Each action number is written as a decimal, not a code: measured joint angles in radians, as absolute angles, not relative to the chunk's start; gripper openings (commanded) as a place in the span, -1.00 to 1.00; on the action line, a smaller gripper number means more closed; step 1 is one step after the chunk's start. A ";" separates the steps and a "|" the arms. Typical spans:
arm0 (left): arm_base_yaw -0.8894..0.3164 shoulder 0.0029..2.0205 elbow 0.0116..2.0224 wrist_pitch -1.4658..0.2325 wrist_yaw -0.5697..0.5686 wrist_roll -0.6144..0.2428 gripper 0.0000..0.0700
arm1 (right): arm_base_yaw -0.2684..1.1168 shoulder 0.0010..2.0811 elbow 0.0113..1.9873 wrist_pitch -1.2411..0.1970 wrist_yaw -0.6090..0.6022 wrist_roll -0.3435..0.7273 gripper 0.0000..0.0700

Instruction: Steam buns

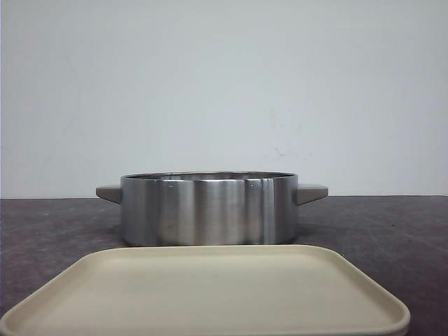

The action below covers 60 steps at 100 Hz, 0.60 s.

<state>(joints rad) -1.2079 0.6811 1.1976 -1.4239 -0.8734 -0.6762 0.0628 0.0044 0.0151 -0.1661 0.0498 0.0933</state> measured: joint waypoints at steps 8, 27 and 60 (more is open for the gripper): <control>-1.172 0.680 1.197 -1.421 -0.937 -0.627 -1.00 | 0.063 0.004 0.015 -0.166 0.049 0.093 -0.98; -0.982 0.590 1.082 -1.072 -1.050 -0.748 -1.00 | 0.063 0.004 0.015 -0.166 0.051 0.093 -0.98; -0.592 0.506 0.779 -0.875 -0.886 -0.966 -1.00 | 0.063 0.004 0.015 -0.165 0.052 0.093 -0.98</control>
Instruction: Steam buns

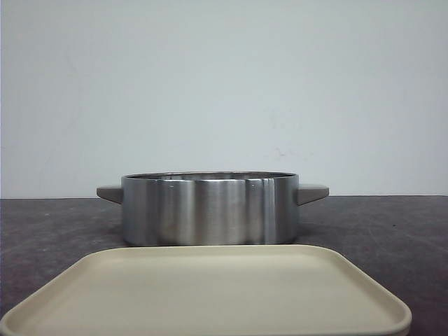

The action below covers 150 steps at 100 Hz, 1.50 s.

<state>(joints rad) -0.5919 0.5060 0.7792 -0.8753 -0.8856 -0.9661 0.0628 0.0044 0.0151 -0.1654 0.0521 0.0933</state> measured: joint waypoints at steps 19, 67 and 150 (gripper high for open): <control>-0.413 0.369 0.585 -0.525 -0.794 -0.752 -1.00 | 0.063 0.004 0.015 -0.165 0.052 0.093 -0.98; -0.013 0.031 0.105 -0.113 -0.022 -0.300 -1.00 | 0.063 0.004 0.015 -0.165 0.052 0.093 -0.98; 0.028 0.004 0.032 -0.184 -0.052 -0.128 -1.00 | 0.063 0.004 0.015 -0.165 0.052 0.093 -0.98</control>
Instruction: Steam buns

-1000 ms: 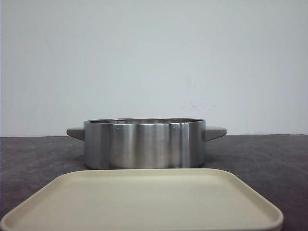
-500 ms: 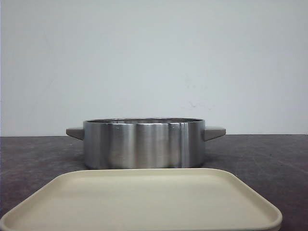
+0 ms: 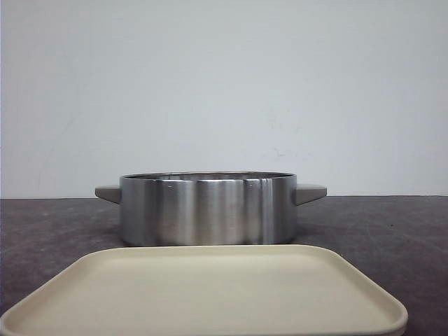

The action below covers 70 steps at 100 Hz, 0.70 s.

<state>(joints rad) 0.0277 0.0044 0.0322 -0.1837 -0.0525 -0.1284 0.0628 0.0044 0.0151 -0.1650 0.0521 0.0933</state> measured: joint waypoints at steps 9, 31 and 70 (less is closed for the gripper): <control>0.028 0.004 0.032 -0.184 -0.046 -0.125 -1.00 | 0.063 0.004 0.015 -0.165 0.052 0.093 -0.98; 0.028 0.004 0.032 -0.184 -0.031 -0.125 -1.00 | 0.063 0.004 0.015 -0.165 0.052 0.093 -0.98; 0.028 0.004 0.032 -0.184 -0.031 -0.125 -1.00 | 0.063 0.004 0.015 -0.165 0.052 0.093 -0.98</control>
